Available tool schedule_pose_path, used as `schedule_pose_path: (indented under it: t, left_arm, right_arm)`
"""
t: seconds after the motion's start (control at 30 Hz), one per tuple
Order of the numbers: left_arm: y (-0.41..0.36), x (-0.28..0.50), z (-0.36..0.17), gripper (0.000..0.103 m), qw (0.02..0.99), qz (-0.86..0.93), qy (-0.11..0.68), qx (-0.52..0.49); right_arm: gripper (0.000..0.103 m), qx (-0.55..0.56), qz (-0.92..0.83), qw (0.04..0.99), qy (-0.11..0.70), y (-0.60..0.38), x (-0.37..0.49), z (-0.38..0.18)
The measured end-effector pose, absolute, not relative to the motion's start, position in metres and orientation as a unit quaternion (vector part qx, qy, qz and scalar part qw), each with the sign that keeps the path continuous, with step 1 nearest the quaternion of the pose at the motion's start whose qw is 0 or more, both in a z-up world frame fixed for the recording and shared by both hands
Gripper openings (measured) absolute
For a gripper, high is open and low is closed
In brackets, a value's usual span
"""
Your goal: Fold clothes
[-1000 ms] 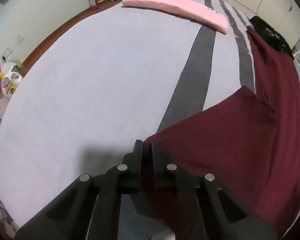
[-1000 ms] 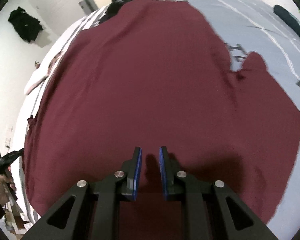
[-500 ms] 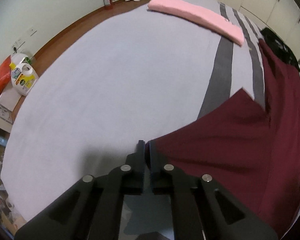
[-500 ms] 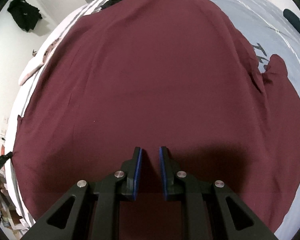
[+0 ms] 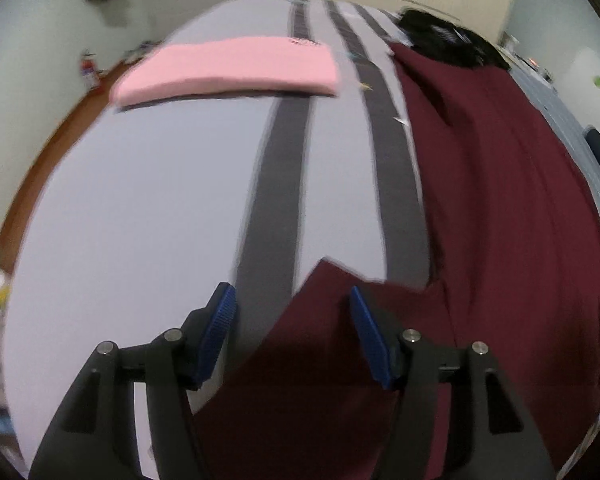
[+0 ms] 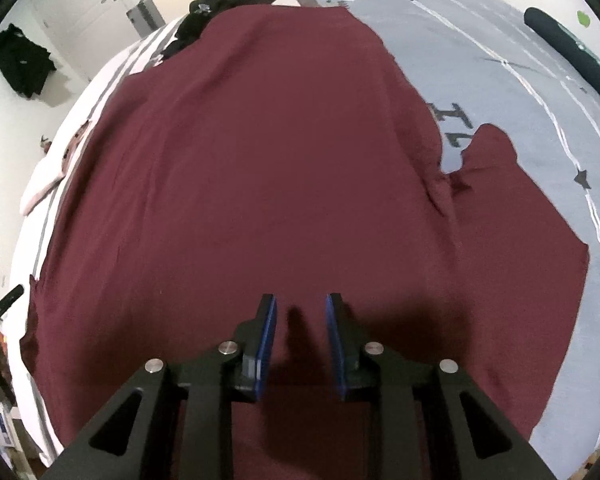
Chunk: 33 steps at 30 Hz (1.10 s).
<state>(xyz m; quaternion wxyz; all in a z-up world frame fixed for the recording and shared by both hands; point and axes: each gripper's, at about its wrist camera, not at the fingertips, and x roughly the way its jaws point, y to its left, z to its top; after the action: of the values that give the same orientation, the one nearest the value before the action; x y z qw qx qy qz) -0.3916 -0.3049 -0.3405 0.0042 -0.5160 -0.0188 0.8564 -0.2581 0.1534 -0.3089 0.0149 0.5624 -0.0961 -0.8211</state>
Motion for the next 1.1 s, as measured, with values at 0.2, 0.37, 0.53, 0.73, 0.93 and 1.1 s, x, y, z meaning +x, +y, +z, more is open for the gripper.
schedule_pose_path:
  t: [0.2, 0.37, 0.53, 0.73, 0.93, 1.1]
  left_arm:
    - [-0.29, -0.419, -0.365, 0.012, 0.059, 0.842, 0.037, -0.535]
    - [-0.301, -0.424, -0.362, 0.002, -0.002, 0.849, 0.032, -0.527]
    - [-0.315, -0.427, -0.366, 0.0, -0.089, 0.843, 0.039, -0.529]
    - [-0.354, -0.424, -0.352, 0.0, -0.161, 0.834, -0.026, -0.526]
    - [-0.303, -0.429, -0.327, 0.0, -0.116, 0.846, -0.025, -0.52]
    - [-0.263, -0.413, -0.319, 0.005, -0.102, 0.842, -0.069, -0.525]
  right_arm:
    - [0.023, 0.554, -0.826, 0.009, -0.105, 0.15, -0.254, -0.303]
    - [0.023, 0.554, -0.824, 0.002, -0.118, 0.164, -0.253, -0.308]
    - [0.023, 0.557, -0.821, -0.006, -0.125, 0.178, -0.256, -0.313]
    - [0.023, 0.555, -0.824, -0.018, -0.113, 0.209, -0.269, -0.312]
    - [0.041, 0.536, -0.837, -0.059, -0.088, 0.259, -0.285, -0.303]
    - [0.046, 0.524, -0.844, -0.09, -0.069, 0.308, -0.305, -0.303]
